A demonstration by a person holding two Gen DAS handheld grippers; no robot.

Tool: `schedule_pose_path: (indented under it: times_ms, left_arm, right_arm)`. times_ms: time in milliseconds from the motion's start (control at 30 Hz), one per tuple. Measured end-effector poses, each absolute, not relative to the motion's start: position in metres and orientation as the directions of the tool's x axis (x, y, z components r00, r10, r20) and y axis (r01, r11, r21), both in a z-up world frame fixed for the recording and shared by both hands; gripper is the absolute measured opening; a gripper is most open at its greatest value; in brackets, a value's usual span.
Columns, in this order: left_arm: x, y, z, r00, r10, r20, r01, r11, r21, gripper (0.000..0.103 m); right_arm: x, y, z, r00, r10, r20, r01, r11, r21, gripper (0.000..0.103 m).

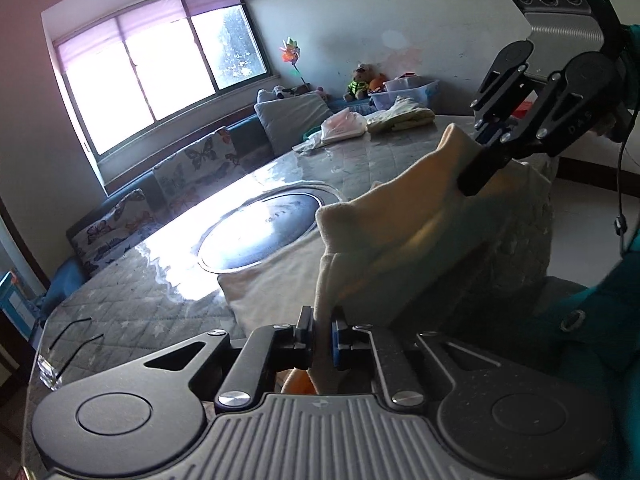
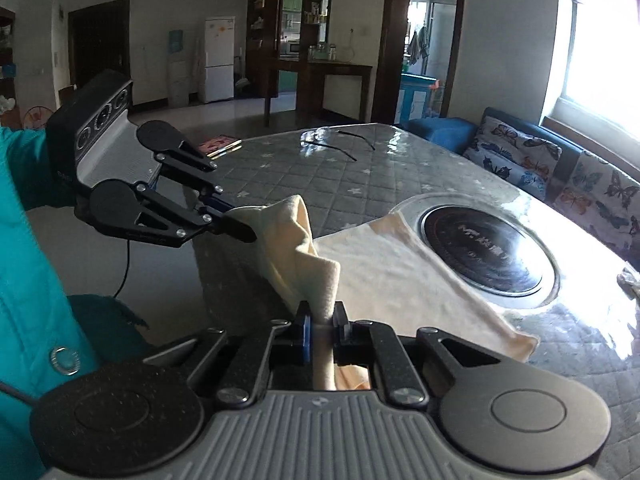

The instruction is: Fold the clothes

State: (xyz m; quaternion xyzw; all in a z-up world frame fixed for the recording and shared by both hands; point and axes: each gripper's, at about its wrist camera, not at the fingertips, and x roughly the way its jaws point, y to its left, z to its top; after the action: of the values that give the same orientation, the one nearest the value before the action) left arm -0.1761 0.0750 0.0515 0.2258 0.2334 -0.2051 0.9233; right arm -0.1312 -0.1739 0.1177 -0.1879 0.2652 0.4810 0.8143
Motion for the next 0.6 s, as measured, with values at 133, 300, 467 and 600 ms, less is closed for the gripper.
schedule_pose_path:
  times_ms: [133, 300, 467, 600]
  left_arm:
    - [-0.15, 0.074, 0.053, 0.824, -0.26, -0.504, 0.467, 0.816, 0.342, 0.01]
    - [-0.102, 0.072, 0.051, 0.838, -0.246, -0.487, 0.442, 0.828, 0.344, 0.01]
    - [-0.043, 0.065, 0.043, 0.84, -0.212, -0.499, 0.419, 0.838, 0.349, 0.01]
    - [0.002, 0.06, 0.027, 0.817, -0.175, -0.55, 0.398, 0.861, 0.318, 0.01]
  right_arm:
    - [-0.106, -0.175, 0.12, 0.432, 0.677, -0.595, -0.854, 0.519, -0.03, 0.008]
    - [-0.062, -0.175, 0.12, 0.466, 0.664, -0.585, -0.82, 0.572, -0.004, 0.008]
    - [-0.008, -0.174, 0.108, 0.505, 0.627, -0.594, -0.78, 0.626, -0.002, 0.008]
    - [0.032, -0.167, 0.089, 0.53, 0.589, -0.609, -0.74, 0.673, 0.007, 0.008]
